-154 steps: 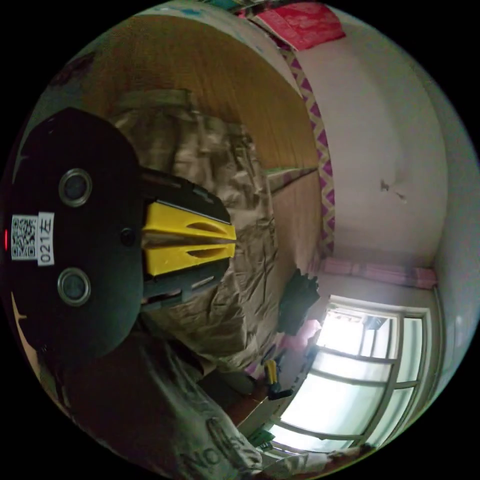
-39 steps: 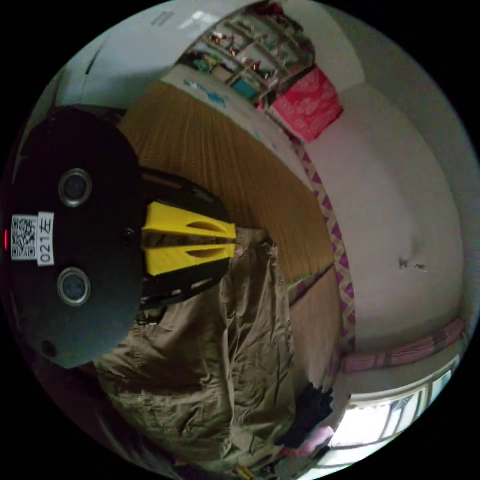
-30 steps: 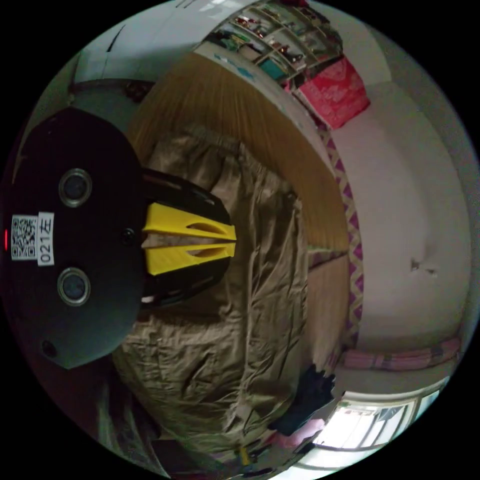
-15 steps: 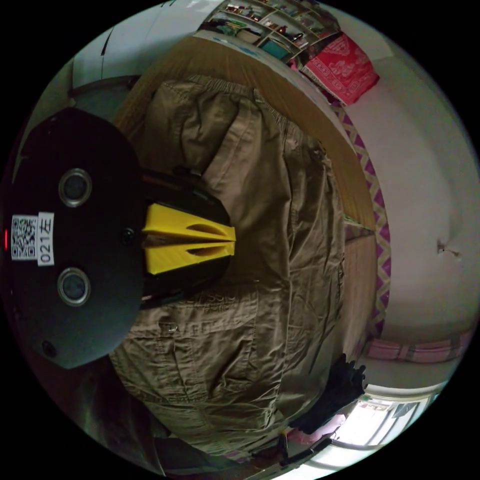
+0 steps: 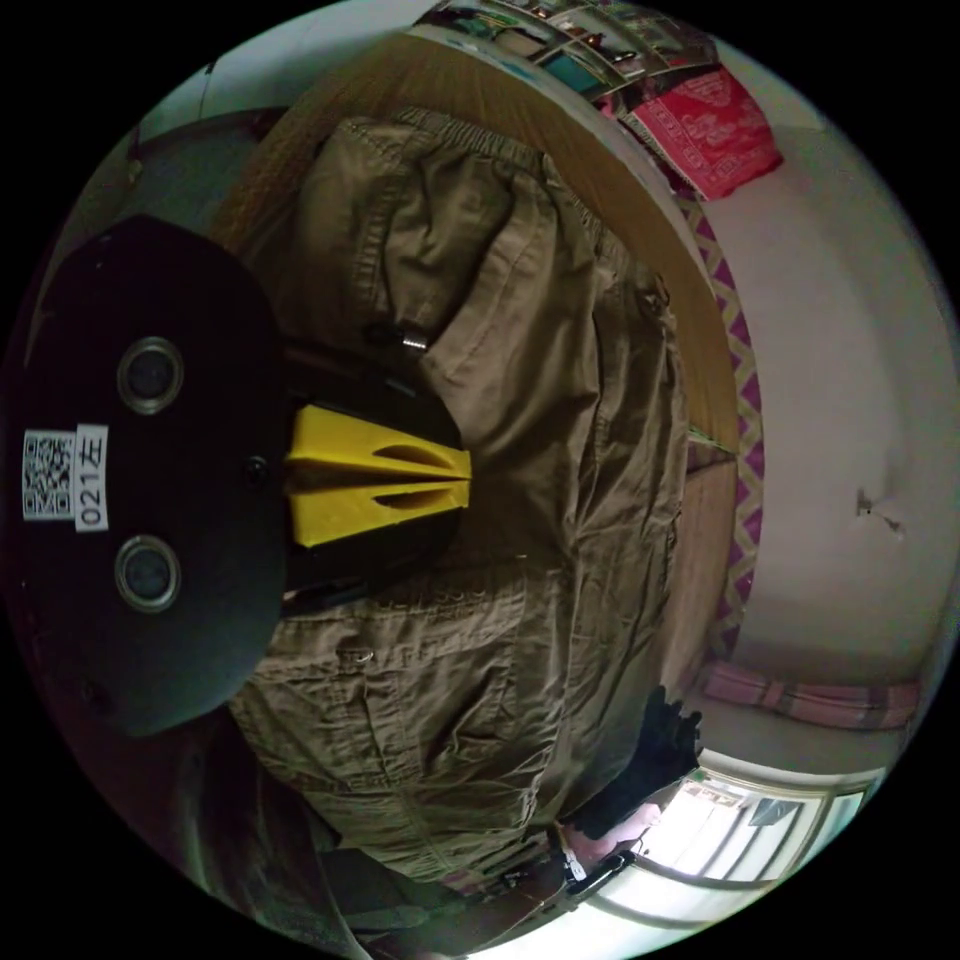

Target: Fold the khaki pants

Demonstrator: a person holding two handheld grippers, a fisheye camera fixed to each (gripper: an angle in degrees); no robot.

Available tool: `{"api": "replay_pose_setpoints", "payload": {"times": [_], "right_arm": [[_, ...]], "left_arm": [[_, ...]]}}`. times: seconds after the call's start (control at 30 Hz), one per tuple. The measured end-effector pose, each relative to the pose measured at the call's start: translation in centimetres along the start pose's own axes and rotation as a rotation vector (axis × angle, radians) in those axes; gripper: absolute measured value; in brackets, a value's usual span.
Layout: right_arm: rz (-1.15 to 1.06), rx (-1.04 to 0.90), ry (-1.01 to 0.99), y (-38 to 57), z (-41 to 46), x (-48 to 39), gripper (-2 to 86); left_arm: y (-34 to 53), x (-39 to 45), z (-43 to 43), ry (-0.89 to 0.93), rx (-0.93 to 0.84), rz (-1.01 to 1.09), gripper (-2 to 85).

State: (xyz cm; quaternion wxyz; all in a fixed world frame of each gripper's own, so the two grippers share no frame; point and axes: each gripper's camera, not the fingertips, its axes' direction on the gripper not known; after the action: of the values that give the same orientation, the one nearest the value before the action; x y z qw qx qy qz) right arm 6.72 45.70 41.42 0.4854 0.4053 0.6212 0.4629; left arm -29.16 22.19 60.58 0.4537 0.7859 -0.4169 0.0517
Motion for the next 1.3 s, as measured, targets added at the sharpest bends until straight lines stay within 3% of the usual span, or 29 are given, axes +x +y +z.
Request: {"api": "replay_pose_setpoints", "payload": {"times": [0.13, 0.2, 0.3, 0.37, 0.5, 0.63, 0.83, 1.0, 1.17, 1.3], "right_arm": [[0.086, 0.013, 0.016, 2.7, -1.5, 1.6, -0.7], [0.067, 0.154, 0.131, 5.4, -4.3, -0.2, -0.8], [-0.030, 0.284, -0.015, 7.7, -5.2, -2.7, -0.9], [-0.038, 0.191, 0.037, 7.9, -3.0, -3.4, -0.9], [0.052, 0.193, 0.026, 11.2, -3.4, -1.2, -0.6], [0.090, 0.409, 0.026, 18.7, -7.4, -1.7, -0.1], [0.303, 0.591, -0.313, 37.0, -7.9, -0.6, 4.7], [0.658, 0.633, -0.568, 52.4, -2.5, 0.4, 6.8], [0.819, 0.621, -0.774, 57.7, 2.7, 0.7, 8.8], [0.861, 0.697, -0.999, 59.3, 5.8, 1.6, 6.8]], "left_arm": [[1.7, -1.6, -0.1, 0.041, 0.000, -0.027, -1.0], [2.7, -2.3, -0.3, 0.036, 0.000, -0.024, -1.0], [3.9, -3.2, -0.7, 0.024, 0.000, -0.016, -1.0], [4.6, -3.9, -0.9, 0.028, 0.000, -0.018, -1.0], [6.1, -6.0, -1.9, 0.048, 0.019, -0.046, -0.9], [8.1, -7.0, -6.1, 0.097, 0.122, -0.105, -0.4], [14.4, -9.5, -12.0, 0.211, 0.180, -0.256, 7.5], [19.9, -14.2, -15.2, 0.219, 0.209, -0.499, 8.3], [23.4, -18.3, -16.1, 0.192, 0.202, -0.713, 8.0], [24.9, -21.7, -15.4, 0.357, 0.189, -0.831, 8.1]]}}
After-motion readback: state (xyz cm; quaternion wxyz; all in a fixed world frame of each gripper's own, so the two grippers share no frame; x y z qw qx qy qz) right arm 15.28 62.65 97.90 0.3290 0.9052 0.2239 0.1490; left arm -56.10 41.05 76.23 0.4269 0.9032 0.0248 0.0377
